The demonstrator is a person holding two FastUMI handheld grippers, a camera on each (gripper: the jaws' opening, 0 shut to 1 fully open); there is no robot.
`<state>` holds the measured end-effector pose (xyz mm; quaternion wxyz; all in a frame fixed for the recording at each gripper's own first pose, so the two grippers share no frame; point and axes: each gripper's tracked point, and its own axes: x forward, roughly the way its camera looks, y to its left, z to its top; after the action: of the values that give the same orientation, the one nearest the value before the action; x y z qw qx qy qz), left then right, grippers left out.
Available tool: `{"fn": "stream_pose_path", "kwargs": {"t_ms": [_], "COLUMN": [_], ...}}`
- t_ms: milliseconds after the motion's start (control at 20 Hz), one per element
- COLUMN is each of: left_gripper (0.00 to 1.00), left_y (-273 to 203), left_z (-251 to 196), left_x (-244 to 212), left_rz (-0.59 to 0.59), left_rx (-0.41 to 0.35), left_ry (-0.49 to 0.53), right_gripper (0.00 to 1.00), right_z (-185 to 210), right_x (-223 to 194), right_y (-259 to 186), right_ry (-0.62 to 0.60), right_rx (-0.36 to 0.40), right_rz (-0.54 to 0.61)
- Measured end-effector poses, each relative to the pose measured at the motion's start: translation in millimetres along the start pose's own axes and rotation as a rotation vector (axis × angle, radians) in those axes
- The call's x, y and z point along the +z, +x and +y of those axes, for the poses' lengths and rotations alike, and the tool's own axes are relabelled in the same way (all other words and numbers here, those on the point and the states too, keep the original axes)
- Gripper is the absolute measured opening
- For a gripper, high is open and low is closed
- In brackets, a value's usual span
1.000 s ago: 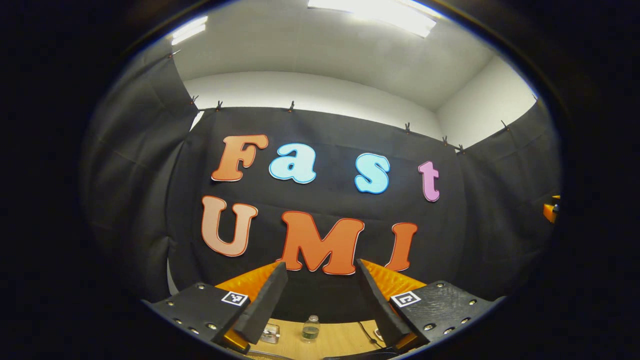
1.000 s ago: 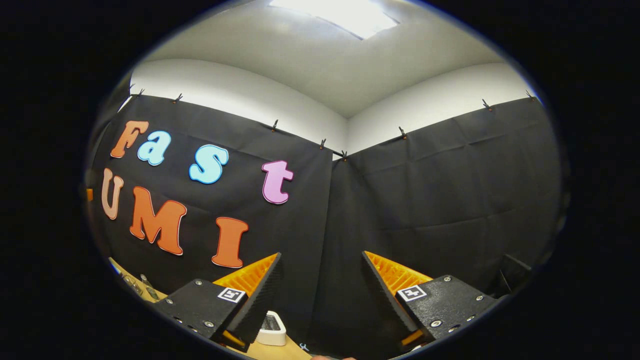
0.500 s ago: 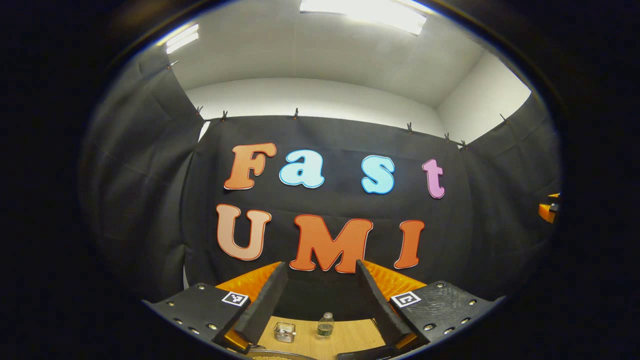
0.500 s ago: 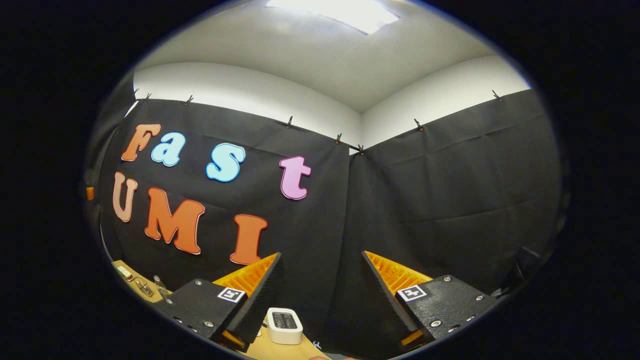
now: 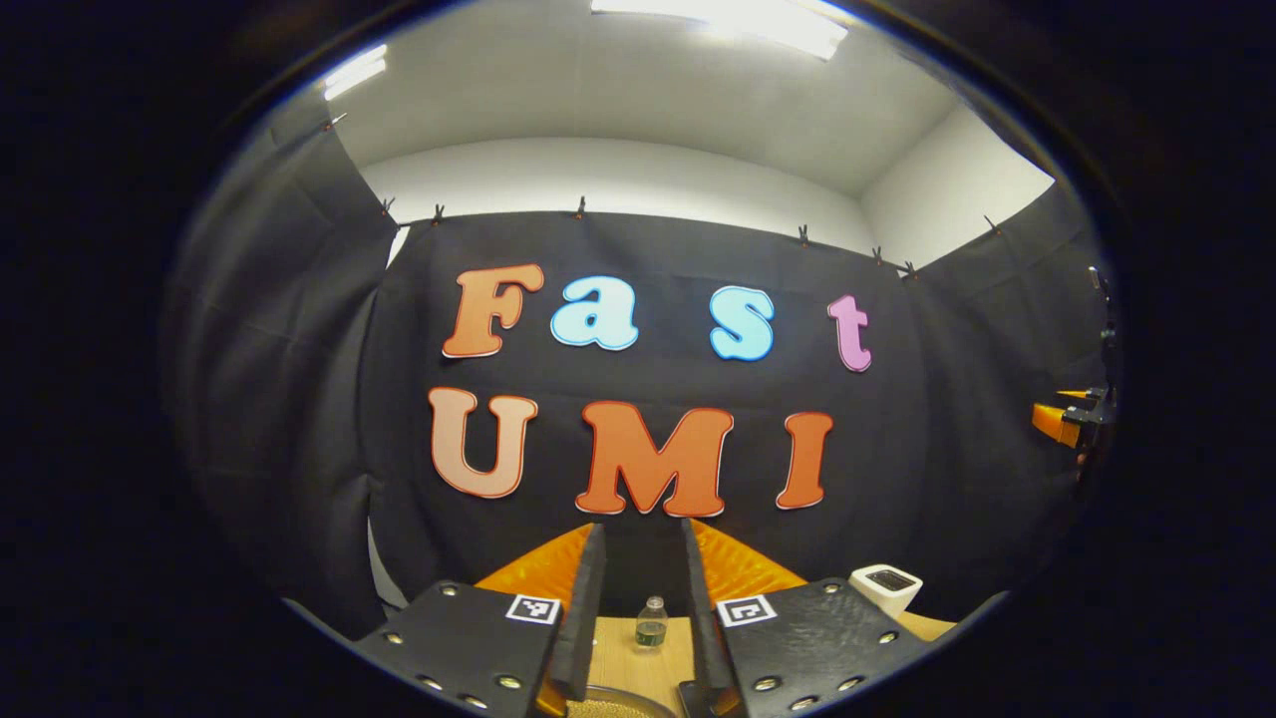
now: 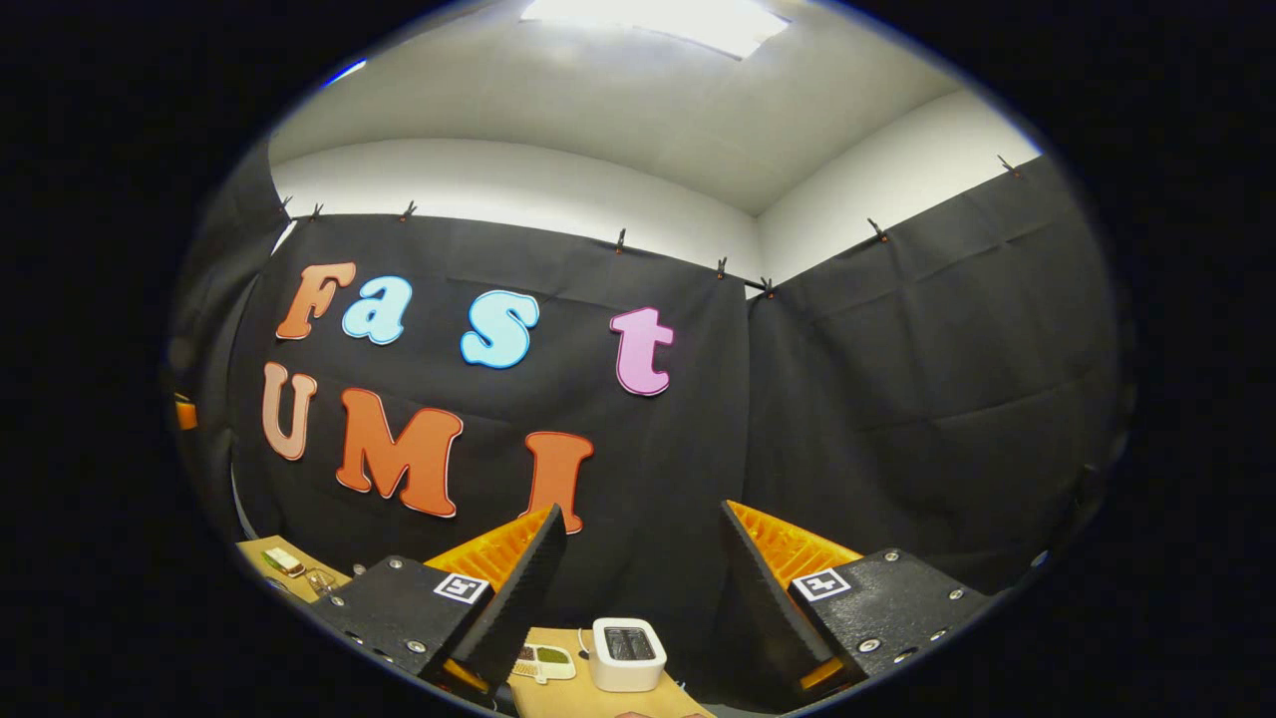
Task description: First push the handle of the pot to place it horizontally, then grasp the pot with both hands and set it on the induction cooktop.
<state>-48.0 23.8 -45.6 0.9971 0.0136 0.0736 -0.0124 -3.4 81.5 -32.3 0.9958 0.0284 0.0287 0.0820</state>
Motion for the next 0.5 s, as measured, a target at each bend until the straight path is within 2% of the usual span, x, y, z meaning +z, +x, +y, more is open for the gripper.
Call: {"fn": "stream_pose_path", "kwargs": {"t_ms": [100,150,200,500], "left_gripper": [0.27,0.27,0.06,0.03], "left_y": [-1.8,-2.8,-1.1,-22.1], "left_z": [-8.1,-6.2,-7.7,-13.9], "left_x": [-24.1,-37.0,-58.1,-166.4], "left_rz": [0.073,0.110,0.160,0.430], "left_rx": [-0.044,-0.041,-0.046,-0.098], "left_ry": [0.004,0.017,0.036,0.208], "right_gripper": [0.95,0.95,0.95,0.95], "right_z": [9.6,13.4,17.5,29.4], "right_x": [-4.4,-6.7,-9.7,-30.8], "right_y": [2.9,4.1,5.6,8.5], "right_ry": [0.002,0.004,0.006,0.006], "right_rx": [0.021,0.030,0.039,0.073], "right_rz": [0.009,0.013,0.018,0.060]}}
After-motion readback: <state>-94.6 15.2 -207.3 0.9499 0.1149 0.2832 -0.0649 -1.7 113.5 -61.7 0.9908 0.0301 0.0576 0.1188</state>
